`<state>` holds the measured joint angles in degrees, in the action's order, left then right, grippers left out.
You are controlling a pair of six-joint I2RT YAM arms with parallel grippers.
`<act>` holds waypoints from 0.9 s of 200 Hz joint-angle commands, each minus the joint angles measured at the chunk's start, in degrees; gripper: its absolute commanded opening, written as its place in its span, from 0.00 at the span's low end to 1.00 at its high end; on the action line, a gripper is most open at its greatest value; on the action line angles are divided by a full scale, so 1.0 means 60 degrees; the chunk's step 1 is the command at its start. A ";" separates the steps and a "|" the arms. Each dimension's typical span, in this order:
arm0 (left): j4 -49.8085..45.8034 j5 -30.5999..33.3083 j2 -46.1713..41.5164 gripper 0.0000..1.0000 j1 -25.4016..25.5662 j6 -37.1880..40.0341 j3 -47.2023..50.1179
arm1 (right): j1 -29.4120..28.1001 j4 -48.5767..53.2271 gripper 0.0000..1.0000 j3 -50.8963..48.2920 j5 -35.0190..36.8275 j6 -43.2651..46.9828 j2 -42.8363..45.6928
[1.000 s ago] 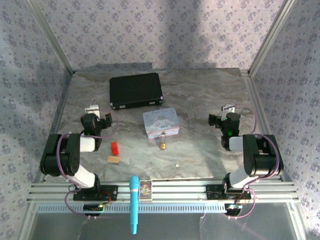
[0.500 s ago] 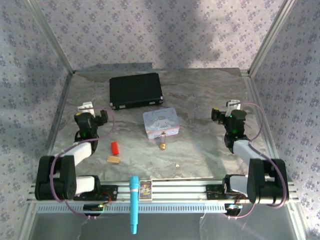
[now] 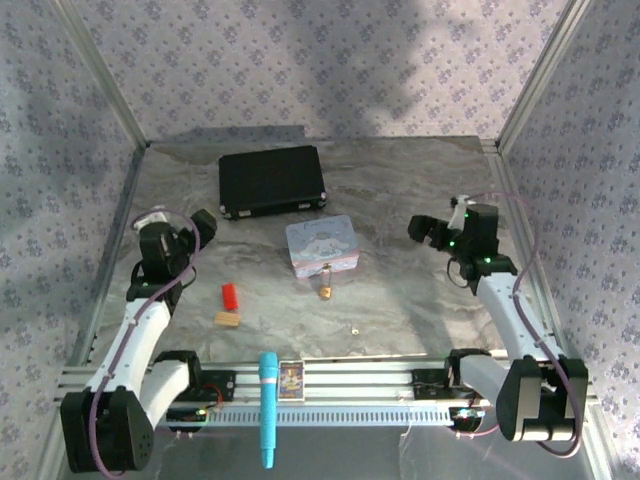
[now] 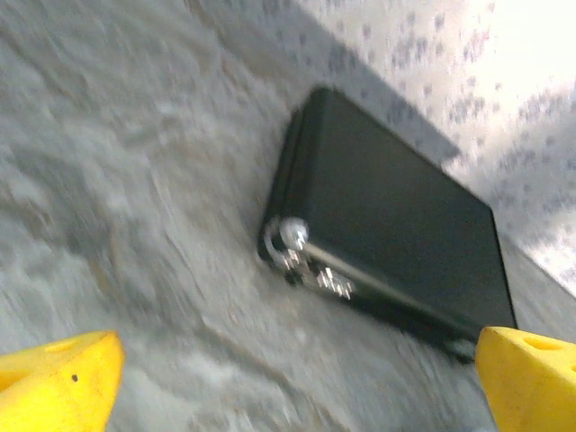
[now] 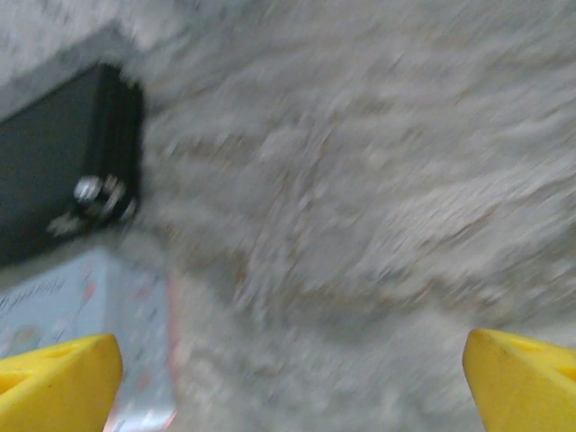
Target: Unlock the padlock with the key
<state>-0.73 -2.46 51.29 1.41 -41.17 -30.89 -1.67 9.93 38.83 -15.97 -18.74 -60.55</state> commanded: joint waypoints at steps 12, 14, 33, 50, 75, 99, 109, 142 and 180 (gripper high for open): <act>-0.2162 -0.0642 -0.0242 1.00 0.1792 -0.0984 -0.1029 | -0.1715 0.2248 0.99 0.0373 0.0585 -0.0476 -0.0031; -0.2152 -0.0578 -0.0242 1.00 0.1964 -0.1055 -0.1032 | -0.1816 0.2308 0.99 0.0370 0.0670 -0.0523 -0.0012; -0.2044 0.0137 0.0003 0.98 0.3656 -0.1686 -0.1095 | -0.2761 0.2457 0.96 0.0013 0.1084 -0.1145 0.0214; -0.2336 0.0856 0.0399 0.98 0.5087 -0.2046 -0.1277 | -0.3817 0.2394 0.84 -0.0332 0.1594 -0.1635 0.0405; -0.2172 0.1429 0.0762 0.97 0.6662 -0.2950 -0.1114 | -0.5396 0.2458 0.80 -0.0630 0.2418 -0.2569 0.0526; -0.2101 0.1844 0.0964 0.93 0.7641 -0.3778 -0.0889 | -0.6827 0.2399 0.75 -0.0903 0.3389 -0.3514 0.0527; -0.2104 0.1849 0.1010 0.93 0.7938 -0.3930 -0.0827 | -0.7370 0.2256 0.73 -0.1059 0.3667 -0.3915 0.0430; -0.2139 0.1737 0.1036 0.92 0.8547 -0.4324 -0.0628 | -0.9053 0.2234 0.67 -0.1347 0.4519 -0.5228 0.0036; -0.2074 0.1939 0.0984 0.89 0.8884 -0.4307 -0.0359 | -1.0355 0.1893 0.53 -0.1502 0.4796 -0.6056 -0.1123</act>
<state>-12.29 7.20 57.54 53.56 -66.30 -33.30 -60.73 21.63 30.22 8.86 -49.36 -63.13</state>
